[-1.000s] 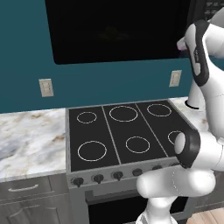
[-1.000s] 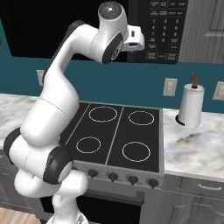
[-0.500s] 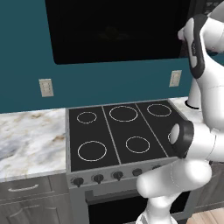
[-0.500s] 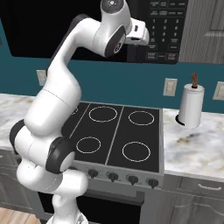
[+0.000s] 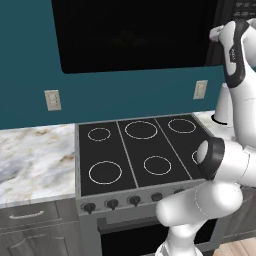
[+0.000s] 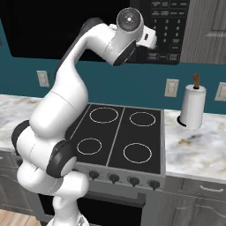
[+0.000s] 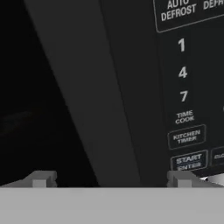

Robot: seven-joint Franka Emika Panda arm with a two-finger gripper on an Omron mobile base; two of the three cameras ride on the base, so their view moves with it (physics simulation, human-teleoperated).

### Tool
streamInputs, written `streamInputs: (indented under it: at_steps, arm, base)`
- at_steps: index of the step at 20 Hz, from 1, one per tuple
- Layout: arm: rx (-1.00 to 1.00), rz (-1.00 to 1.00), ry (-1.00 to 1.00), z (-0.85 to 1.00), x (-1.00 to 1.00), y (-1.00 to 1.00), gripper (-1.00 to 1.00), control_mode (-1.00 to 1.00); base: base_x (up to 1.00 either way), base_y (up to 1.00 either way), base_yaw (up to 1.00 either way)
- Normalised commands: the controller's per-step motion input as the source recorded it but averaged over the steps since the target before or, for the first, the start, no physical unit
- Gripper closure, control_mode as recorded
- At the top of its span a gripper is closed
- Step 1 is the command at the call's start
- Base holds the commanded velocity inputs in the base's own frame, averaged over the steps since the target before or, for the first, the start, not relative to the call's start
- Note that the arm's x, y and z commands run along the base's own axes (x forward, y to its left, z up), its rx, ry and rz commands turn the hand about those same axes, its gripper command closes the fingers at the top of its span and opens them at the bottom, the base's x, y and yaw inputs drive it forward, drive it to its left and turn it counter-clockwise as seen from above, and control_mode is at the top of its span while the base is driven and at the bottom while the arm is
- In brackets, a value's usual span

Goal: Retrieve the reheated potato from the microwave, then place the potato, cheese, and condiment on the cutting board.

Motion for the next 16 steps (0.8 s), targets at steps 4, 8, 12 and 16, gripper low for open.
streamInputs:
  at_steps: [4,8,12,16]
  arm:
    - [0.03,0.00,-0.14,0.00,0.32,-0.07,-1.00,-1.00]
    - [0.06,0.00,-0.09,0.00,0.41,0.00,-1.00,-1.00]
    - [0.10,0.01,-0.01,0.00,0.43,-0.02,-1.00,-1.00]
    - [0.10,0.04,0.00,0.00,0.49,0.00,-1.00,-1.00]
  base:
    - [0.00,0.00,0.00]
    - [0.00,0.00,0.00]
    - [0.00,0.00,0.00]
    - [0.00,0.00,0.00]
